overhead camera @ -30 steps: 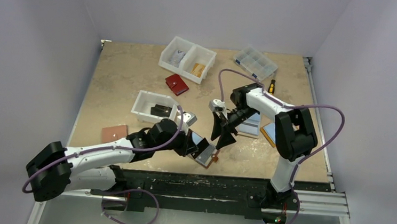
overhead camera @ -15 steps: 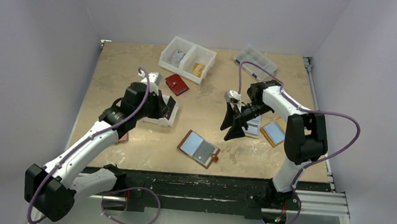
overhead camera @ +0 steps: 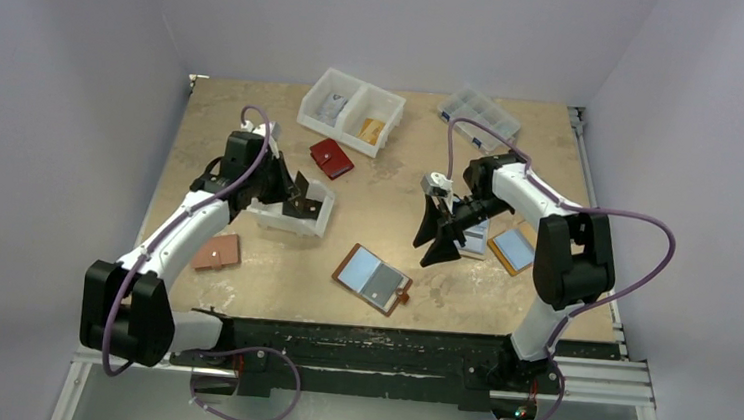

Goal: Take the credit cards out of the card holder
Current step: Place the credit card in the storage box.

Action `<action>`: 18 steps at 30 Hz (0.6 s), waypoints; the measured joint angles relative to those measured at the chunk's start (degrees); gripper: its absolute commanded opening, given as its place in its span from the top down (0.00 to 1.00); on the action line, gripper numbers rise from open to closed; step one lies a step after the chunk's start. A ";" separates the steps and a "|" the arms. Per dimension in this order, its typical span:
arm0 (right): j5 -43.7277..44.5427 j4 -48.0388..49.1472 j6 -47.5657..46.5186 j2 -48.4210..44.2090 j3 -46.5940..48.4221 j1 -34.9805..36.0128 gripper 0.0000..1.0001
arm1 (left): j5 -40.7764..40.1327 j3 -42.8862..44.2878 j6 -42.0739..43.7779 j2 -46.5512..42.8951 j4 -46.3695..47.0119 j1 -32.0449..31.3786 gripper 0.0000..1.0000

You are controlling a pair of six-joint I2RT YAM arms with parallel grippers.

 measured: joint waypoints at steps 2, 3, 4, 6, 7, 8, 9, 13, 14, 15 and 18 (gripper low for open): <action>0.00 -0.04 0.00 -0.09 -0.09 0.00 0.36 | 0.79 0.00 -0.15 1.07 0.87 0.74 1.00; 0.00 -0.02 0.00 -0.09 -0.09 0.00 0.36 | 1.20 0.00 -0.17 1.70 1.29 1.05 1.00; 0.00 -0.02 0.00 -0.09 -0.11 0.00 0.36 | 1.66 0.00 -0.20 2.40 1.62 1.36 1.00; 0.00 -0.02 0.00 -0.09 -0.13 0.00 0.36 | 2.32 0.00 -0.20 4.09 2.19 1.86 1.00; 0.00 0.00 0.00 -0.09 -0.20 0.00 0.36 | 2.58 0.00 -0.22 4.74 2.45 2.03 1.00; 0.00 0.00 0.00 -0.09 -0.24 0.00 0.36 | 2.82 -0.02 -0.31 5.42 2.71 2.16 1.00; 0.00 0.00 0.00 -0.09 -0.31 0.00 0.36 | 3.10 -0.02 -0.55 5.99 2.99 2.29 1.00; 0.00 0.00 0.00 -0.09 -0.33 0.00 0.36 | 3.96 -0.13 -1.07 7.08 4.46 2.71 1.00; 0.00 0.00 0.00 -0.09 -0.33 0.00 0.36 | 4.22 -0.13 -1.14 7.32 4.76 2.80 1.00; 0.00 0.00 0.00 -0.09 -0.33 0.00 0.36 | 4.39 -0.13 -1.20 7.63 5.18 2.86 1.00; 0.02 0.00 0.00 -0.09 -0.33 0.00 0.36 | 4.85 -0.13 -1.57 9.03 6.47 2.93 1.00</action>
